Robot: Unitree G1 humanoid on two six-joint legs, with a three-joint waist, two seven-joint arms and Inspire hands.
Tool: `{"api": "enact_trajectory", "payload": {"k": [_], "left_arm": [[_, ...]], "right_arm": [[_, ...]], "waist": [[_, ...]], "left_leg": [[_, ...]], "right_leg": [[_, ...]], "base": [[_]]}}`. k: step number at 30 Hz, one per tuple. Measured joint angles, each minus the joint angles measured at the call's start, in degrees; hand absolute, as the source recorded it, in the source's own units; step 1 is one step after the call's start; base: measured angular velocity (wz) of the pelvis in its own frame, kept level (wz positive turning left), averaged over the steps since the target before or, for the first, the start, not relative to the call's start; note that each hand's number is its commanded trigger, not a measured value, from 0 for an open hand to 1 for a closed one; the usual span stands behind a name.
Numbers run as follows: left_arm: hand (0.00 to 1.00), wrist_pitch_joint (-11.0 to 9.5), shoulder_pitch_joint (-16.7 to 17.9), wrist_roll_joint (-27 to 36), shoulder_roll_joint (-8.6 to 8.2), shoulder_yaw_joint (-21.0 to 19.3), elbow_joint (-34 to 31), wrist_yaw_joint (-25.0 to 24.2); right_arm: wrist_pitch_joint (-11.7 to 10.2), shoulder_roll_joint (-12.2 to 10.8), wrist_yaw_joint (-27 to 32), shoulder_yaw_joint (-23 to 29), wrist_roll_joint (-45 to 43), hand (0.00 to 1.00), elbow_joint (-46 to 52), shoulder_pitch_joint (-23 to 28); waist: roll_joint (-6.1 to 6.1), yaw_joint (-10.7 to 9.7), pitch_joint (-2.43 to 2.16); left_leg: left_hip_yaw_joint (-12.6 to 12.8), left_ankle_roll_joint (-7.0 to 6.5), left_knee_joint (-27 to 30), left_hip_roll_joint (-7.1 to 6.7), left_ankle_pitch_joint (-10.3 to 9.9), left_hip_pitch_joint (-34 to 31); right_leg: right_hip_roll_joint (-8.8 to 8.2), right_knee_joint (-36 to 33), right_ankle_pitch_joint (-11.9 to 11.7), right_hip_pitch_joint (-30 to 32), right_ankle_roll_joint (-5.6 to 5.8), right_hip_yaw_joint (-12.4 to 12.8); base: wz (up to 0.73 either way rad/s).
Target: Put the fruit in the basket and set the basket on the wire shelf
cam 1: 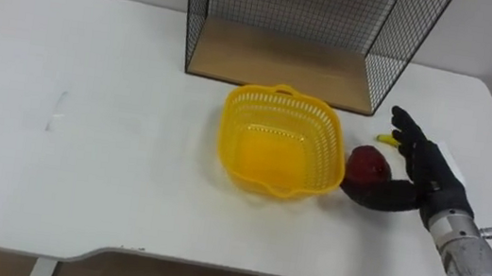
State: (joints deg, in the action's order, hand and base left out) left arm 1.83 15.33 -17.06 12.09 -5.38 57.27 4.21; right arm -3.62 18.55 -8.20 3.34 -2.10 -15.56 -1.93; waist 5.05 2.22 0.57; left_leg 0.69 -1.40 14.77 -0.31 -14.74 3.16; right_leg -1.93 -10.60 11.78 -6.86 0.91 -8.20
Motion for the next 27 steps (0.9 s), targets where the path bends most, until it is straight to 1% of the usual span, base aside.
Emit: {"api": "enact_trajectory", "payload": {"k": [5,10,12,17,18,20,22,23,27], "left_arm": [[0.0,0.04,0.05,0.03,0.0,0.01,-0.1,-0.08],[0.0,0.76,0.5,0.01,0.0,0.01,-0.35,-0.03],[0.0,0.88,0.64,-0.04,0.0,0.01,-0.32,0.01],[0.0,2.01,0.47,0.0,0.0,0.04,0.86,0.23],[0.0,2.13,0.62,0.0,0.0,0.03,0.87,0.25],[0.0,2.79,0.6,0.06,0.0,0.03,0.87,0.25],[0.0,3.17,0.25,0.05,-0.01,0.03,0.84,0.25],[0.0,3.23,0.25,0.04,0.0,0.03,0.84,0.25],[0.0,4.03,0.29,0.05,-0.01,0.04,0.85,0.28]], "right_arm": [[0.08,0.09,-2.23,-0.11,-1.35,0.0,-0.3,-0.03],[2.87,0.43,-4.54,-2.15,-5.41,0.0,-2.09,-0.08],[3.36,0.43,-5.6,-2.26,-5.85,0.0,-2.54,-0.08],[2.98,0.43,-5.74,-2.89,-7.37,0.0,-7.18,-1.35],[2.99,0.43,-5.73,-3.2,-7.41,0.0,-7.94,-1.4],[3.01,0.43,-5.74,-3.32,-7.52,0.0,-9.23,-1.66],[2.87,0.43,-5.73,-3.27,-8.04,0.83,-11.07,-2.2],[2.87,0.43,-5.73,-3.27,-8.36,1.0,-11.28,-2.4],[2.37,0.43,-5.25,-3.09,-10.04,1.0,-12.82,-3.24]], "waist": [[-0.14,-0.01,-0.05],[-0.18,-0.01,-0.1],[-0.2,0.07,-0.11],[0.11,0.08,-0.35],[0.38,0.22,-0.55],[0.63,0.54,-0.66],[0.67,0.72,-0.71],[0.59,0.75,-0.7],[0.1,1.02,-0.91]], "left_leg": [[-0.11,0.0,-0.03,-0.01,0.0,-0.01],[-0.72,0.01,-0.03,-0.06,0.01,0.02],[-0.72,0.01,-0.04,-0.07,0.01,0.15],[-0.88,0.01,-0.03,-0.09,0.01,0.93],[-0.91,0.01,-0.02,-0.1,0.01,1.09],[-1.08,0.01,0.04,-0.14,0.01,1.37],[-1.44,0.0,-0.07,-0.24,0.0,1.44],[-1.52,0.0,-0.06,-0.24,0.01,1.38],[-1.63,0.05,0.16,-0.26,0.07,1.38]], "right_leg": [[0.0,0.02,0.0,-0.04,0.0,0.01],[0.0,0.03,0.0,-0.17,0.0,-0.02],[0.0,0.03,0.0,-0.34,0.0,0.0],[0.01,0.19,0.0,-1.3,0.0,0.15],[0.01,0.2,0.0,-1.51,0.0,0.15],[0.01,0.29,0.0,-1.96,0.0,0.17],[0.02,0.97,-0.21,-2.29,0.04,0.12],[0.03,0.95,-0.27,-2.31,0.03,0.12],[0.06,0.92,-0.37,-2.67,-0.03,0.08]], "base": [[0.01],[0.03],[0.0],[0.0],[0.04],[0.06],[0.06],[0.0],[0.0]]}}
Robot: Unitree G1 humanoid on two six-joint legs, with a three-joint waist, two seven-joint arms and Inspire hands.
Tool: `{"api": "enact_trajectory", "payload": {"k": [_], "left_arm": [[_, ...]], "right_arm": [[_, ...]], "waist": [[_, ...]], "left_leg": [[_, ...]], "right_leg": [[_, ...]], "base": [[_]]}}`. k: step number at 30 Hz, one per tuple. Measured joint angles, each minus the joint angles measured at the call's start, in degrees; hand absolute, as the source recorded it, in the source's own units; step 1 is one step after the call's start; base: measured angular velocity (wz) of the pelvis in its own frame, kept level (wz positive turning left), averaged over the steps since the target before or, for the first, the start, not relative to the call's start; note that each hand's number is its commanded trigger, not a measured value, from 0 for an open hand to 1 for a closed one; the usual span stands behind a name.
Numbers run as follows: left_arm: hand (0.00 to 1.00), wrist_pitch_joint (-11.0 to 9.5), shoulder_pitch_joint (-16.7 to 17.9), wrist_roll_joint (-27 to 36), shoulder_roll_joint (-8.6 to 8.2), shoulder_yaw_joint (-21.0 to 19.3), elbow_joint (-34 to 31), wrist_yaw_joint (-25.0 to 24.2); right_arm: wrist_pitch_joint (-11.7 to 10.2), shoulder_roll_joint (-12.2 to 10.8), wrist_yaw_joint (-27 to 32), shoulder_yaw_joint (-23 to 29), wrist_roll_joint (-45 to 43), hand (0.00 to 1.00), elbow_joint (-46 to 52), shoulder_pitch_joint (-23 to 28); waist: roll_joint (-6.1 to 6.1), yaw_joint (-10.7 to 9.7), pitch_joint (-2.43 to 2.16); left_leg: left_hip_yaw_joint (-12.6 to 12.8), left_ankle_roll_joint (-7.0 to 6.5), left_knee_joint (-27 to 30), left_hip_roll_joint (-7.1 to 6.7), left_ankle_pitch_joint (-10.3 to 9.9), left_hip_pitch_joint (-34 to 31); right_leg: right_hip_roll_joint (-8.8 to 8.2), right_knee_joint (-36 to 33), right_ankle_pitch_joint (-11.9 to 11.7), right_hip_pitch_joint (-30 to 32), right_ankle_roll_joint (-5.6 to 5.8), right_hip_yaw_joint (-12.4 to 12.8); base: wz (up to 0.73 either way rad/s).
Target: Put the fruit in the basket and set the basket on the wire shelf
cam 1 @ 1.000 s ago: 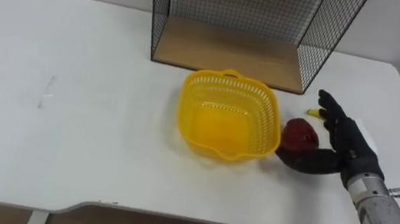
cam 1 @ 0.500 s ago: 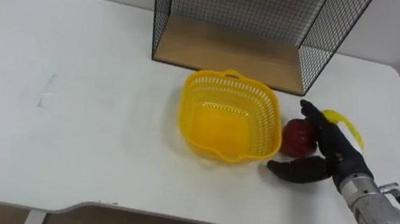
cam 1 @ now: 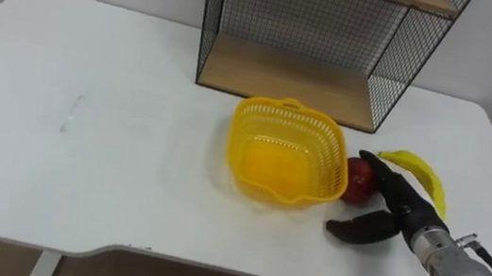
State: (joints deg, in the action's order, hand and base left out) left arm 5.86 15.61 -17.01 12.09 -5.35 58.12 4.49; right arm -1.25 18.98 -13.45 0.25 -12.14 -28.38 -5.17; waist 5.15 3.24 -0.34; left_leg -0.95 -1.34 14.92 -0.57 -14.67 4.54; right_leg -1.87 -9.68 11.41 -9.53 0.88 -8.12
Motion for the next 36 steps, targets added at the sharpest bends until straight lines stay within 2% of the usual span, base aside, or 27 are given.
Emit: {"api": "enact_trajectory", "payload": {"k": [12,22,32,36], "left_arm": [[0.0,0.07,-0.38,0.07,-0.03,0.0,0.0,0.58],[0.0,-0.44,-0.7,-0.02,-0.12,0.0,0.02,2.74],[0.0,-1.19,-0.62,-0.06,-0.15,-0.16,0.01,2.78],[0.0,-1.69,-0.32,-0.03,-0.41,-0.1,0.01,3.61]], "right_arm": [[0.04,0.54,4.19,2.87,-1.35,1.0,-2.15,-1.6],[-1.2,0.28,4.96,3.42,6.31,1.0,-1.96,0.0],[-1.84,-0.42,7.24,3.43,14.8,1.0,-1.8,2.13],[-1.73,-0.46,7.21,3.38,21.33,1.0,-1.62,3.11]], "waist": [[-0.53,0.1,0.01],[-1.31,-0.1,0.46],[-1.58,-0.27,0.42],[-1.86,-0.68,0.39]], "left_leg": [[-0.76,0.01,-0.41,-0.04,0.01,-0.05],[-0.61,0.01,-0.5,-0.03,0.01,0.08],[-0.31,0.01,-0.52,-0.06,0.01,0.18],[-0.27,0.01,-0.72,-0.07,0.01,0.22]], "right_leg": [[0.11,0.1,0.0,0.39,0.0,-0.13],[0.14,0.17,0.0,0.29,0.0,0.06],[0.09,0.15,0.0,0.12,0.0,0.27],[0.09,0.15,0.0,0.03,0.0,0.26]], "base": [[0.01],[0.0],[0.0],[0.0]]}}
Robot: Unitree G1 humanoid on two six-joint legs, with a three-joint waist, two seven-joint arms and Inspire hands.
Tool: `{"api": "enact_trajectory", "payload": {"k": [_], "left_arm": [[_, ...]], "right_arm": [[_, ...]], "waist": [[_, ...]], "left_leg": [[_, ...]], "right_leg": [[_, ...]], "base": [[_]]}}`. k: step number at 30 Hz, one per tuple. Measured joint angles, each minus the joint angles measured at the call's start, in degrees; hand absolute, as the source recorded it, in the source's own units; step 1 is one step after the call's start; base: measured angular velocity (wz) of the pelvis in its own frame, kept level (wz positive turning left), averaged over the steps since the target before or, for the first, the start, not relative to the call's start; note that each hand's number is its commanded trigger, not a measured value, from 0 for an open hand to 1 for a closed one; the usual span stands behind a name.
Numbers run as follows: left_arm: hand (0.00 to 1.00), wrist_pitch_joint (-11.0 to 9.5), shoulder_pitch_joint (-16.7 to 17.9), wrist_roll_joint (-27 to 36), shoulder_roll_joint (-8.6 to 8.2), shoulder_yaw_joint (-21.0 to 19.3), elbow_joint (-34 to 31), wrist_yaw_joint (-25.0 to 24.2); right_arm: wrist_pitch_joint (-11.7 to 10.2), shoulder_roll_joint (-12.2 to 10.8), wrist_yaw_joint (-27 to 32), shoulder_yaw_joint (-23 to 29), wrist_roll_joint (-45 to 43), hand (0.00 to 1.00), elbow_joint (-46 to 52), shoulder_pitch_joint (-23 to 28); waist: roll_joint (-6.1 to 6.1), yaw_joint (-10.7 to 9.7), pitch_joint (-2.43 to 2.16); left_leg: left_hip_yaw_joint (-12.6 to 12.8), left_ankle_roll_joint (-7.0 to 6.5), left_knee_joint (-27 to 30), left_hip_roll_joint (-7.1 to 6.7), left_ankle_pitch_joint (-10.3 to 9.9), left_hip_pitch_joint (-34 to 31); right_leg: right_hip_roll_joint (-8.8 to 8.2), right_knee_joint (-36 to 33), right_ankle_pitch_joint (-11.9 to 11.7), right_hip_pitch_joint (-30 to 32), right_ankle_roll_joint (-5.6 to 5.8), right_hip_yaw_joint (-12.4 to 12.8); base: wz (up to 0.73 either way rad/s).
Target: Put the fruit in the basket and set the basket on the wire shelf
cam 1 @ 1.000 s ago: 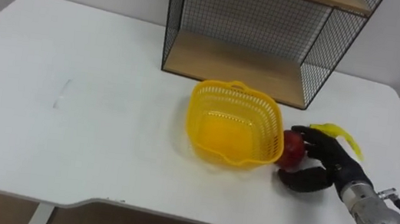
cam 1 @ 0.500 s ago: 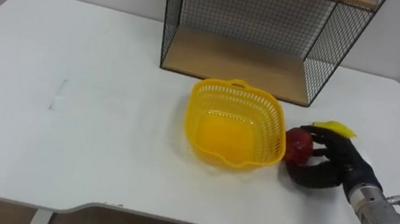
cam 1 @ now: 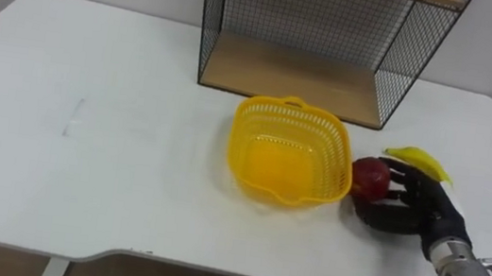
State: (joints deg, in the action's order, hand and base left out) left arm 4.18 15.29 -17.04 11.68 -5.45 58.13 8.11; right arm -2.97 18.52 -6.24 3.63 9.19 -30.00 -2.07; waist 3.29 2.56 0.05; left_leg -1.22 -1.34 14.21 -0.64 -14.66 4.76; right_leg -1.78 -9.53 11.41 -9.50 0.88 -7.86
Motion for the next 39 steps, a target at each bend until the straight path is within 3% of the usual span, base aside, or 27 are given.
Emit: {"api": "enact_trajectory", "payload": {"k": [7,16,24,28,37,38,39], "left_arm": [[0.0,-0.59,1.2,-0.03,-0.61,-0.05,0.6,0.39],[0.0,-0.69,1.71,-1.33,-1.31,-0.1,1.49,0.0],[0.0,-0.74,0.9,-1.24,-1.38,0.05,1.67,-1.16],[0.0,-0.76,-0.37,-1.26,-1.37,0.06,2.24,-1.26],[0.0,-0.94,-2.71,-1.25,-0.27,1.3,3.74,-1.17],[0.0,-0.95,-2.73,-1.25,-0.22,1.31,3.73,-1.17],[0.0,-0.95,-2.82,-1.24,-0.15,1.31,3.73,-1.16]], "right_arm": [[0.06,0.11,2.46,0.14,5.37,1.0,3.08,0.19],[0.03,0.1,3.66,2.63,5.86,1.0,17.49,0.33],[0.09,0.11,2.21,1.97,0.84,1.0,27.07,1.37],[0.08,0.45,1.97,0.64,-5.26,1.0,32.04,0.14],[0.62,0.67,-3.0,-5.07,-12.28,1.0,32.66,-0.28],[0.64,0.77,-3.34,-5.06,-12.58,0.88,32.66,-0.28],[0.69,1.07,-3.68,-5.06,-13.26,0.64,32.66,-0.3]], "waist": [[-1.32,-1.04,-0.14],[-0.41,-1.51,-0.25],[-0.12,-0.76,-0.09],[0.1,-0.53,-0.31],[0.96,0.24,0.08],[0.98,0.41,0.09],[1.0,0.74,0.1]], "left_leg": [[0.9,-0.01,-0.16,0.09,0.19,-0.06],[0.65,0.07,-0.57,0.06,0.54,-0.17],[0.71,0.07,-0.61,0.06,0.54,-0.25],[1.03,0.08,0.0,0.15,0.58,-1.05],[1.14,0.08,-0.31,0.24,0.58,-1.33],[1.15,0.09,-0.35,0.24,0.59,-1.34],[1.15,0.08,-0.41,0.23,0.59,-1.36]], "right_leg": [[-0.05,-0.12,0.0,0.47,0.0,0.15],[-0.08,-0.09,0.0,0.64,0.0,-0.12],[-0.11,-0.18,0.0,0.8,-0.01,-0.28],[-0.11,-0.67,-0.01,2.0,-0.02,-0.23],[-0.09,-1.06,-0.03,2.45,-0.05,-0.12],[-0.09,-1.05,-0.03,2.48,-0.06,-0.14],[-0.09,-1.05,-0.04,2.53,-0.06,-0.15]], "base": [[-0.07],[0.02],[0.0],[-0.05],[0.0],[0.0],[0.0]]}}
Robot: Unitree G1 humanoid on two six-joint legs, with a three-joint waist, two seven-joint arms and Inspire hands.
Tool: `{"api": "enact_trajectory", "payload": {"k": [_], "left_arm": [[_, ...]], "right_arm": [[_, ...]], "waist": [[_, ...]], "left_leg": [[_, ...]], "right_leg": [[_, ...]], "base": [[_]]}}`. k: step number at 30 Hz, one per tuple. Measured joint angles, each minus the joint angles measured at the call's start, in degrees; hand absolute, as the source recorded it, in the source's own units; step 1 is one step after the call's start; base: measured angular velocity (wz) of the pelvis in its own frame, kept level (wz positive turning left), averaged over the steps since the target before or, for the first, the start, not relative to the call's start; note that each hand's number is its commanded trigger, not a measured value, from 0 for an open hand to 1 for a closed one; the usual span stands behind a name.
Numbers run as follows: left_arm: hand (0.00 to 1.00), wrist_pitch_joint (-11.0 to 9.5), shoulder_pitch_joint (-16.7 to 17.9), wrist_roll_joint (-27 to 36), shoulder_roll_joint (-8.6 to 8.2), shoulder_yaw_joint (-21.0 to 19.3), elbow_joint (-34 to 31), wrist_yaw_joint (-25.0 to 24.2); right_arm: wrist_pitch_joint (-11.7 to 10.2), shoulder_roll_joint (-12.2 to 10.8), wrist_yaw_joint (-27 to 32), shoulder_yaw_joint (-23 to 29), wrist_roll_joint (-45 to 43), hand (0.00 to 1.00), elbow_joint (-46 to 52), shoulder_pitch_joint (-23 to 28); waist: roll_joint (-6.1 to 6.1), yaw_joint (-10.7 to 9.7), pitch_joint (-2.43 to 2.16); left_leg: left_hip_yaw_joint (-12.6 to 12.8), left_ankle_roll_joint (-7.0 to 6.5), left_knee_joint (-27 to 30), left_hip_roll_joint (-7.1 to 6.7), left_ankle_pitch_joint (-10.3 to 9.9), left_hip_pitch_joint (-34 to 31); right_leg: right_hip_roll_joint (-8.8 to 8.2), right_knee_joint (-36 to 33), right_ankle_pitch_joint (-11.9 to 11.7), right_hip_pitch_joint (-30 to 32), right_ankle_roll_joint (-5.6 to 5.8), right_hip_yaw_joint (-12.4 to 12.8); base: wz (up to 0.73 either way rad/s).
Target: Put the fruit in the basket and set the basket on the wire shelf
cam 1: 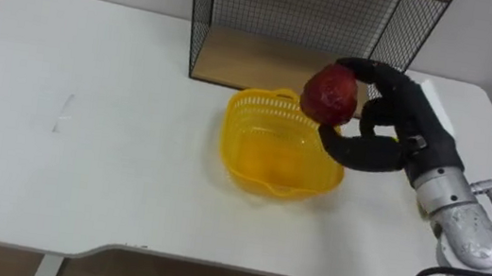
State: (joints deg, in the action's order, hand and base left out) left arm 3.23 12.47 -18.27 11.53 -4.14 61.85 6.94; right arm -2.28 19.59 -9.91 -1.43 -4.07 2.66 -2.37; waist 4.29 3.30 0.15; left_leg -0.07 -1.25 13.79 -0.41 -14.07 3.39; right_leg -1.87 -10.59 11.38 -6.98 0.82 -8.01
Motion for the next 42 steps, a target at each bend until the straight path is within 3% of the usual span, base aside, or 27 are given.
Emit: {"api": "enact_trajectory", "payload": {"k": [2,3,16,42], "left_arm": [[0.0,-0.01,-0.05,0.01,0.16,0.24,-0.02,0.12],[0.0,-0.02,-0.1,0.01,0.44,0.88,-0.04,0.17],[0.0,-0.16,-0.47,0.01,0.79,2.68,-0.34,0.37],[0.0,-0.78,-0.48,-0.03,0.78,3.2,-1.23,0.35]], "right_arm": [[0.44,0.31,-0.43,-0.18,-1.06,0.44,0.0,-0.44],[0.57,0.39,-0.8,-0.22,-2.13,0.0,0.01,-0.71],[0.8,0.4,-3.03,-2.03,-5.72,0.0,0.0,-1.06],[1.1,0.38,-4.03,-2.03,-5.16,0.0,0.0,-1.06]], "waist": [[0.09,0.14,-0.01],[0.06,0.14,0.05],[-0.38,0.2,0.46],[-0.77,0.38,0.08]], "left_leg": [[-0.06,0.0,-0.06,0.0,0.0,-0.02],[-0.1,0.0,-0.05,0.0,0.0,-0.07],[-0.13,-0.01,0.05,0.0,0.0,-0.09],[0.04,-0.01,-0.17,0.01,0.0,-0.02]], "right_leg": [[0.0,0.02,0.0,0.01,0.0,-0.07],[0.01,0.04,0.0,0.03,0.0,-0.13],[0.0,0.11,0.0,0.07,0.01,-0.11],[0.03,0.03,0.0,0.06,0.01,0.1]], "base": [[0.02],[0.03],[0.0],[0.0]]}}
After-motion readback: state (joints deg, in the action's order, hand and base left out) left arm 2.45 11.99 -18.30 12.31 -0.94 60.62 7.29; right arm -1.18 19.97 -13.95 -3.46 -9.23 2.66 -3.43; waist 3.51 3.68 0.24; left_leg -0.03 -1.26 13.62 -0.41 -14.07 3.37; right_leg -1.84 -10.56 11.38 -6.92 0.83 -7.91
